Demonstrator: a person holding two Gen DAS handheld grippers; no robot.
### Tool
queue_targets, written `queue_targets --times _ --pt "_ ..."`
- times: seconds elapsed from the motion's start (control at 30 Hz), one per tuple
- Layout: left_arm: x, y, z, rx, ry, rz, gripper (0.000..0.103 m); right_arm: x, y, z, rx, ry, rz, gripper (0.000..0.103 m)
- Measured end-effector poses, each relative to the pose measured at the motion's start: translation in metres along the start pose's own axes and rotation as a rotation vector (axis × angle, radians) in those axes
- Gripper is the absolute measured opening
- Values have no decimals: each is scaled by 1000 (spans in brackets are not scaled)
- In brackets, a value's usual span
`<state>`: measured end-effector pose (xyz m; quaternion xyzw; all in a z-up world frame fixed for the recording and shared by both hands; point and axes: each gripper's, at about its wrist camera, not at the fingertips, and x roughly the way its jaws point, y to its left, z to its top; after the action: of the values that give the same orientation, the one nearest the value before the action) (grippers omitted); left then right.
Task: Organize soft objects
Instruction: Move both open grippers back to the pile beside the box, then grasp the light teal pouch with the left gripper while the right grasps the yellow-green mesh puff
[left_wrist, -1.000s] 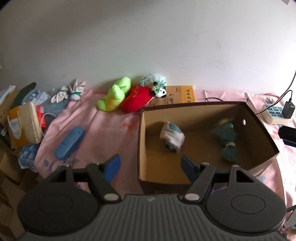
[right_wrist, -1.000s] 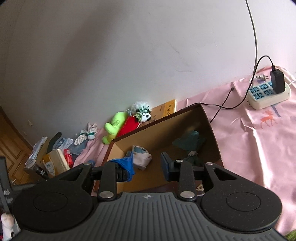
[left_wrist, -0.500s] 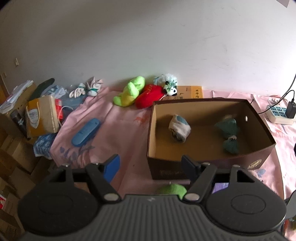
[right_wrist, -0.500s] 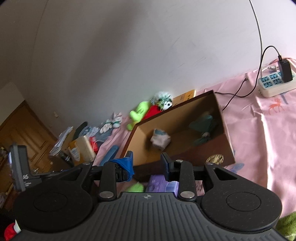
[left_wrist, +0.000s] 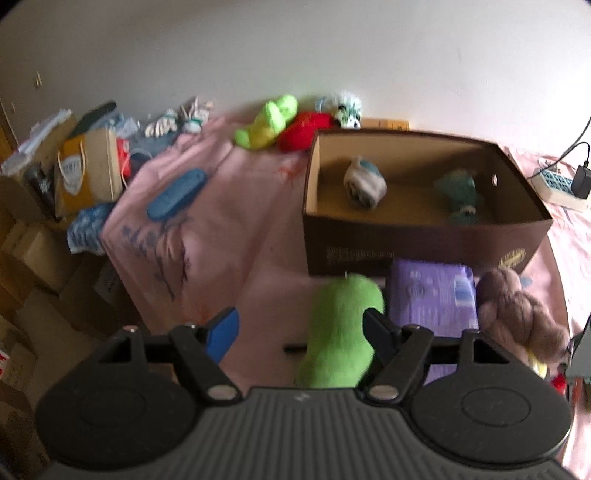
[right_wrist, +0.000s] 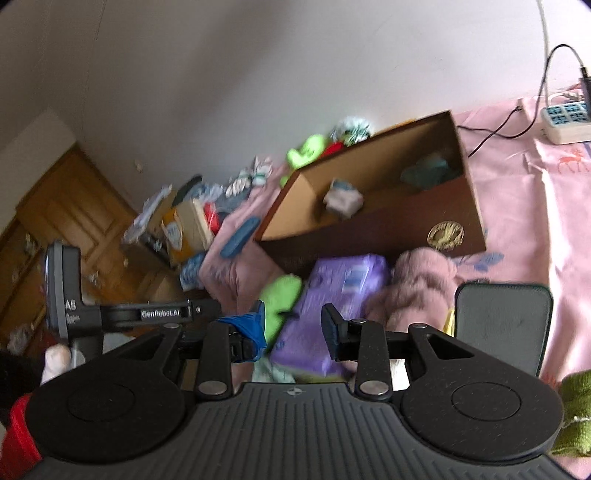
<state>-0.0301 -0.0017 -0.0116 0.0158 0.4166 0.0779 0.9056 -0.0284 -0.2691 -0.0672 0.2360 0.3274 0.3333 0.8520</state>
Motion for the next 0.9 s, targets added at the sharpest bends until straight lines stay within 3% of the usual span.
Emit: queue_targets --times 0.2,0.47,0.67,0.77,0.9 --pt "3 6 -27 6 40 -47 76 18 17 -23 -141 97 -2 17" --pt "12 8 -60 21 105 -178 78 49 32 -46 -268 225 -21 18" --pt "19 1 -81 100 107 -251 83 69 45 -60 -373 301 -38 19" --pt "22 3 -86 111 92 -292 89 81 50 -67 -421 342 -57 19" --pt "34 8 -91 110 111 -329 89 92 54 -75 -484 382 -90 20"
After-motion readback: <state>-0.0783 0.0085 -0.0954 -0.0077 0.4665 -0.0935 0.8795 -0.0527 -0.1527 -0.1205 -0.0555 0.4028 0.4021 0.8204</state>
